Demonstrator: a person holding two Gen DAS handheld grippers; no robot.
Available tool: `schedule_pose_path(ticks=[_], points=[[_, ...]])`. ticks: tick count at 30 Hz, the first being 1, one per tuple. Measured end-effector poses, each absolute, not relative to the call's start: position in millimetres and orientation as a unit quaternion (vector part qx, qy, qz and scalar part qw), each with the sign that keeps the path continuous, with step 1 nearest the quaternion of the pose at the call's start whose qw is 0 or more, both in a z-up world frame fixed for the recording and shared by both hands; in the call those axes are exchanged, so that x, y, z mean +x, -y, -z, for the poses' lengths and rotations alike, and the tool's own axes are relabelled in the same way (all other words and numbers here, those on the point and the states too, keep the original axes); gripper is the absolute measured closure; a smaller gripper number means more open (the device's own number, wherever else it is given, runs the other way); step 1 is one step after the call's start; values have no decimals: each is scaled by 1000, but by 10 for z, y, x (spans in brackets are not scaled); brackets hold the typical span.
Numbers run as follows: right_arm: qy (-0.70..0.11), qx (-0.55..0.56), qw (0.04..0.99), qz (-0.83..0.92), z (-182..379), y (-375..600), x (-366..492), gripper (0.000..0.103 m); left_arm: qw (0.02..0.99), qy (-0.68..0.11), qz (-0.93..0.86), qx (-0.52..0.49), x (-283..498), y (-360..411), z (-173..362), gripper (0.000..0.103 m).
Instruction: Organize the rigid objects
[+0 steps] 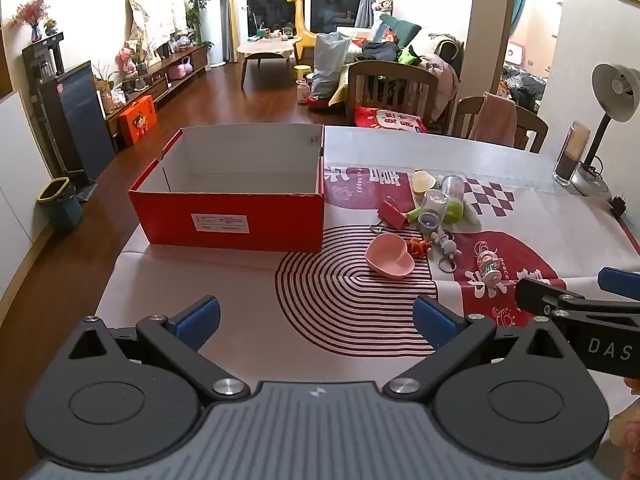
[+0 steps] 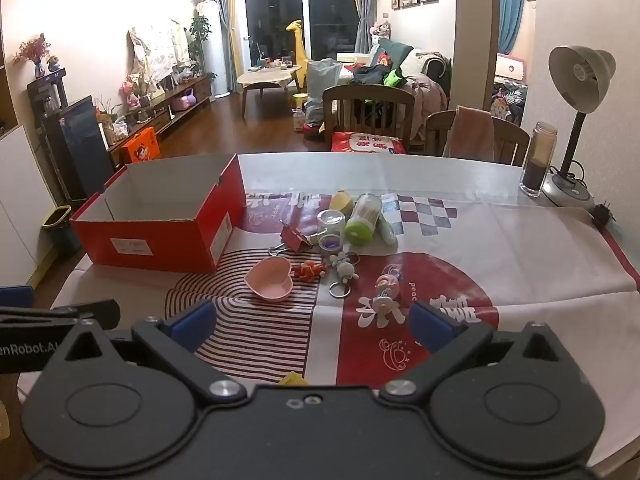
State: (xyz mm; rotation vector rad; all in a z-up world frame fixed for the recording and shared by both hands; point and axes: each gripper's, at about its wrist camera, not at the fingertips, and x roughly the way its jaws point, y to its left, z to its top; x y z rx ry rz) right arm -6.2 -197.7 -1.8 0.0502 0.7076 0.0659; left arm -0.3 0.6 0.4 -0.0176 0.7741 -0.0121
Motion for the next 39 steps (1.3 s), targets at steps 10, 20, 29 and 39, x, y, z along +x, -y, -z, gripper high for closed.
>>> schedule_pose_path(ticks=[10,20,29,39], points=[[-347,26,937,-27,18,2002,-43,0,925,-379,14,-15,-17,-12,-4,0],[-345,22,938,-30,-11,2032,-31,0,928,-372,20,-25,37,-9,-28,0],[-340,15,940,-31,-15,1968,-50,0,932,-360,24,-29,1,-12,-86,0],[-336,16,941,-44,-31,1950,-62,2,931,-360,22,-50,-2,-82,-79,0]])
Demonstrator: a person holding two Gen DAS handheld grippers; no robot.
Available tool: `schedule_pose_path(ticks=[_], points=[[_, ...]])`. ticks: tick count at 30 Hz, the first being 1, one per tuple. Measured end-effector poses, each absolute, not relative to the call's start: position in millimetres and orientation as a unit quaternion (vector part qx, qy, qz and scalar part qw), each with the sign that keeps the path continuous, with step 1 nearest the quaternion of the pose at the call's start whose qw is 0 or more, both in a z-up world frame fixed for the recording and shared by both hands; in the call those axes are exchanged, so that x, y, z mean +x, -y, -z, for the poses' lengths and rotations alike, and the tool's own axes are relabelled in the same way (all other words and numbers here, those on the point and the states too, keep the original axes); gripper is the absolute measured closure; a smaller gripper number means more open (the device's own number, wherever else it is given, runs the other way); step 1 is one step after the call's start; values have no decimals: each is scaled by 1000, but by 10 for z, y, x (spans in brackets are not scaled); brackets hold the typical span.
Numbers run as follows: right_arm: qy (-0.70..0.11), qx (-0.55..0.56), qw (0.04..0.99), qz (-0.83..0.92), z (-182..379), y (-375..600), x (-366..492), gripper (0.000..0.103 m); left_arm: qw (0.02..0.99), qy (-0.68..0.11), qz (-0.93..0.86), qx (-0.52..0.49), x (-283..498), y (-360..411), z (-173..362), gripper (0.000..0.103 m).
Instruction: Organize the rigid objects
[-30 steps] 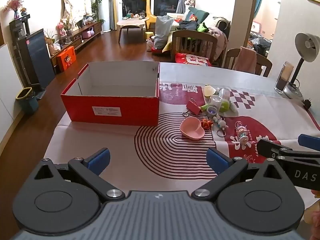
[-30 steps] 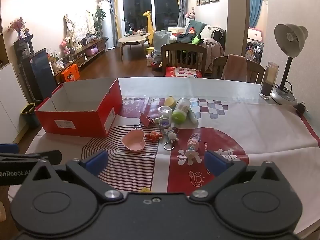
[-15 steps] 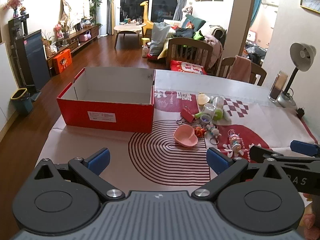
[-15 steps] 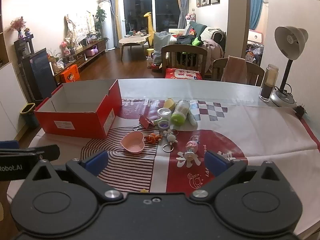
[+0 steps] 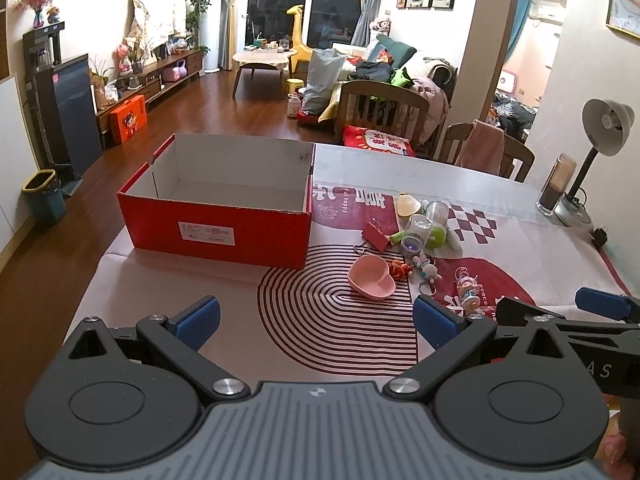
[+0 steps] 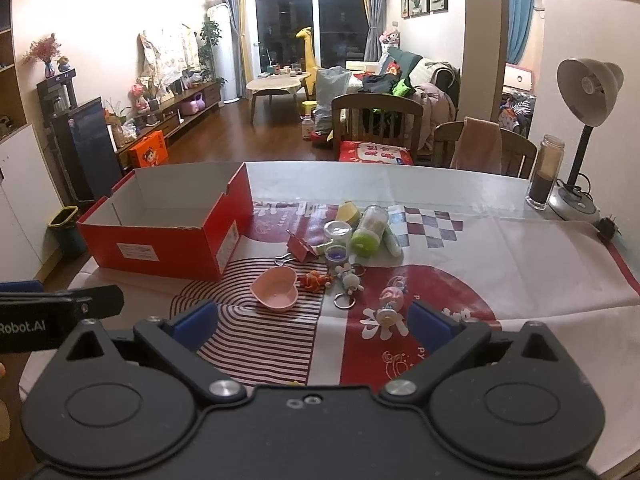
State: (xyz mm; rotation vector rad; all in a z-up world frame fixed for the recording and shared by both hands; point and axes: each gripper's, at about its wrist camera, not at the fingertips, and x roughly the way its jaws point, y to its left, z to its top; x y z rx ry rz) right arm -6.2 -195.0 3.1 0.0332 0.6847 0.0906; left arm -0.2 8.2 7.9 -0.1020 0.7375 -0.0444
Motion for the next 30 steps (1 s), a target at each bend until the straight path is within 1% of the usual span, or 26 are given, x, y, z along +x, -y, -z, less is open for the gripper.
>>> schedule_pose_path(ticks=[17,23,28,30], points=[[-341,12,938,-58,-4,1817,-7,6,933,-355,23,-53,38,-175,-77,0],[-351,14,934,-60,45,1731,73,7,930,-361,31,-64,235,-328,2,0],[-365,25,929,-50,92,1703,182,12,924,-371,70,-63,466,-390,88,0],[-364,23,929,-59,137,1685,218,12,923,-370,88,-50,569,-398,118,0]])
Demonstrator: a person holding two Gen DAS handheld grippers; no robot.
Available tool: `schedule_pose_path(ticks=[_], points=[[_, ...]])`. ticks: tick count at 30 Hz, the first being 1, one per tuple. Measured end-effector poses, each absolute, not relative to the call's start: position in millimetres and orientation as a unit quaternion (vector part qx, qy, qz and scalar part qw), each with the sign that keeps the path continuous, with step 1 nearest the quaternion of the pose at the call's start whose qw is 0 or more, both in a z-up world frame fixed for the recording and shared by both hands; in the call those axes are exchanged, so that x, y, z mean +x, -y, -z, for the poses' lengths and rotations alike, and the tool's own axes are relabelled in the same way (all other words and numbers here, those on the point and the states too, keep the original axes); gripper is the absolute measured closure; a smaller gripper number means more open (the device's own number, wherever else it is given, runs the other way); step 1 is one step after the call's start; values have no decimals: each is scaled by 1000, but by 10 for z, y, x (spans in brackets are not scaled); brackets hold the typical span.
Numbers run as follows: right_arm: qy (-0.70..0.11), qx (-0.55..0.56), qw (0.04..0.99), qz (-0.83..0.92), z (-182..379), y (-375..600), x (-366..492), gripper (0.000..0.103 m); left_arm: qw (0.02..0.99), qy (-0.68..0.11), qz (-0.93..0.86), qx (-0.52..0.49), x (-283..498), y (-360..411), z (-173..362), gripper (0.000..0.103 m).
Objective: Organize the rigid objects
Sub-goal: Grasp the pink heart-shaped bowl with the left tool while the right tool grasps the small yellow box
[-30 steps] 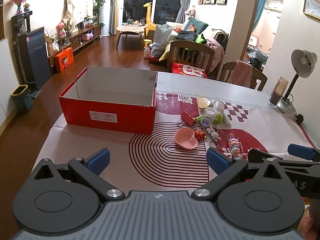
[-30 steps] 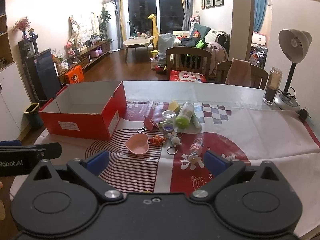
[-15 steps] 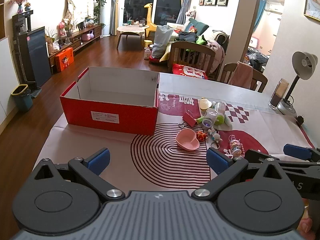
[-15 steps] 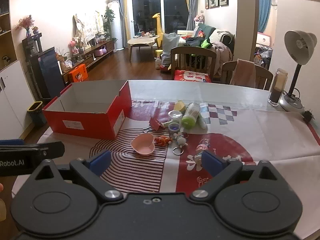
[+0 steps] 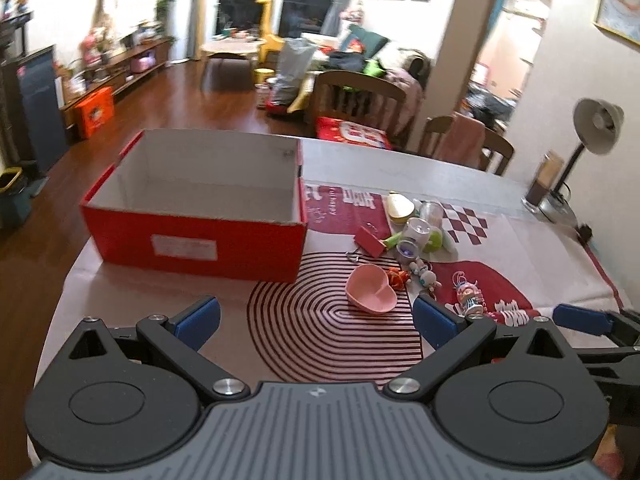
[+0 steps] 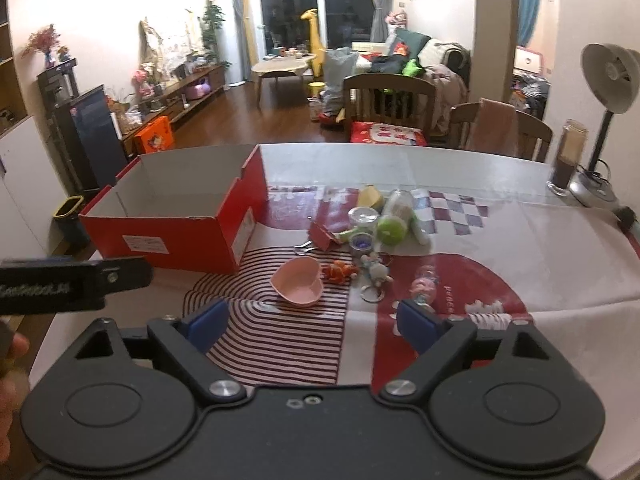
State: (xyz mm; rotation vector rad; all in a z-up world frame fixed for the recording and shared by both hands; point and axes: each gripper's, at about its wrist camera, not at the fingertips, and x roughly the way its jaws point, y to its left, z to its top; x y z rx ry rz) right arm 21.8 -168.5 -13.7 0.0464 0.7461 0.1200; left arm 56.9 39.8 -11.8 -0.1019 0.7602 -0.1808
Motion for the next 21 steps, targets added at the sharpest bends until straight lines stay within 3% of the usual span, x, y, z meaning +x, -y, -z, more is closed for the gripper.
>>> schedule_pose_path(ticks=[13,21], points=[[-431,-5,902,-24,637,1742,254,22,901,-383,196,45,1108,-40,609,0],[-469,-66,876,-90,955,1845,304,27,892,-411,179,58,1359,242,954,0]])
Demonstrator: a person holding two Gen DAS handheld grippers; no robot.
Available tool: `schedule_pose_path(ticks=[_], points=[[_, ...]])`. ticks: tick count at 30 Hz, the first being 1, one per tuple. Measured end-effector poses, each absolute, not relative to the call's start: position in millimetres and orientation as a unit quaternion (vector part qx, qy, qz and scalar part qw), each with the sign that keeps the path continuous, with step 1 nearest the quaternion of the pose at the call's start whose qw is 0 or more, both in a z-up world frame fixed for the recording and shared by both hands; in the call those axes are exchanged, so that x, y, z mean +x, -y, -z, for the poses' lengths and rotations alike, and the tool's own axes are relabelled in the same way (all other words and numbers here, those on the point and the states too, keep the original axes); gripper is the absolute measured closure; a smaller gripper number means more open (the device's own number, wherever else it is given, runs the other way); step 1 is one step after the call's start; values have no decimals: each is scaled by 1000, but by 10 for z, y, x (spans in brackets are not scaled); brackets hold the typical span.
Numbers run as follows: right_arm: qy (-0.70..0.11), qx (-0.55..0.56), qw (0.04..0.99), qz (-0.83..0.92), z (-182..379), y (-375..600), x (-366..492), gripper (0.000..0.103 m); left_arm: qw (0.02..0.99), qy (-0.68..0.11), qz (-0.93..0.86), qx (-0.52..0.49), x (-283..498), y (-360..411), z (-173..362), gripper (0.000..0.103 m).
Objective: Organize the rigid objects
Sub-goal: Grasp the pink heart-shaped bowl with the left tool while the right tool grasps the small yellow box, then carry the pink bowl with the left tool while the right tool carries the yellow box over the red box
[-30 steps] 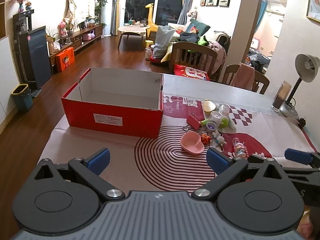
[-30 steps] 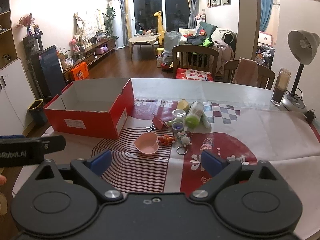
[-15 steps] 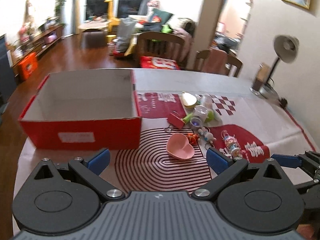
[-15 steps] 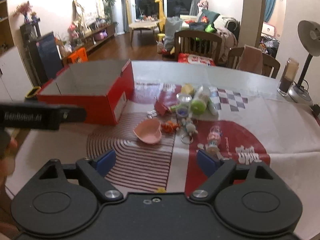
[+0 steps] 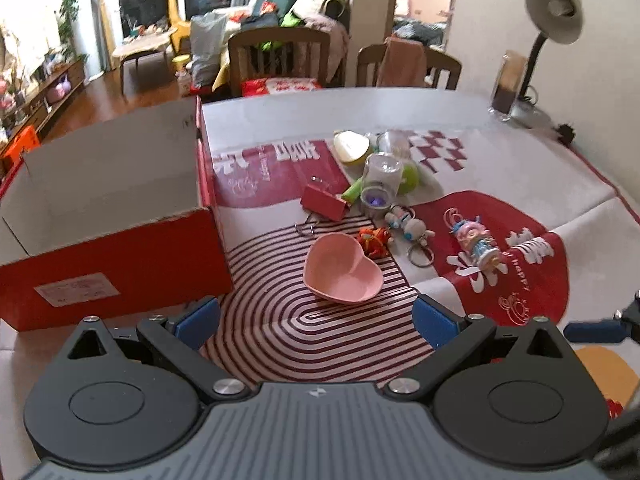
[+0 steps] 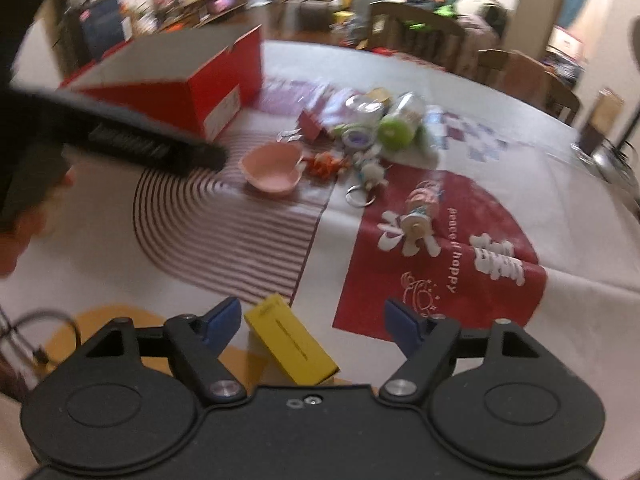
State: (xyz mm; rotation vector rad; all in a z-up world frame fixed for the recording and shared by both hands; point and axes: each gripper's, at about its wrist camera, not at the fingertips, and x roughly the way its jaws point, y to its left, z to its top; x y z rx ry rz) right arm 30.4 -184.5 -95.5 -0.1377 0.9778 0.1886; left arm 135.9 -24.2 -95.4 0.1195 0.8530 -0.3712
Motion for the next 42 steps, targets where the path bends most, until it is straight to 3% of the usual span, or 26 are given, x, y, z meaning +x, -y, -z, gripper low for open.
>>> schedule_pose_path(ticks=[16,19,22,25,28,42], points=[[-507,-132,818,-239,1351,1914,530,46,885,-430,133,120,1879,888,1559,1],[-511,-139,809,-254,1406,1896,538,54,882,-436,127,125,1937,930,1628,12],[-515,-140,804,-261,1452,1903,569,61,883,-435,122,129,1978,973,1671,16],[-516,-136,801,-270,1467,1917,591,67,881,-439,122,128,2004,988,1696,30],[-515,-136,800,-275,1460,1926,592,74,882,-440,120,121,2014,993,1691,32],[-516,-80,825,-213,1281,2228,783,75,886,-438,119,95,1846,903,1395,32]])
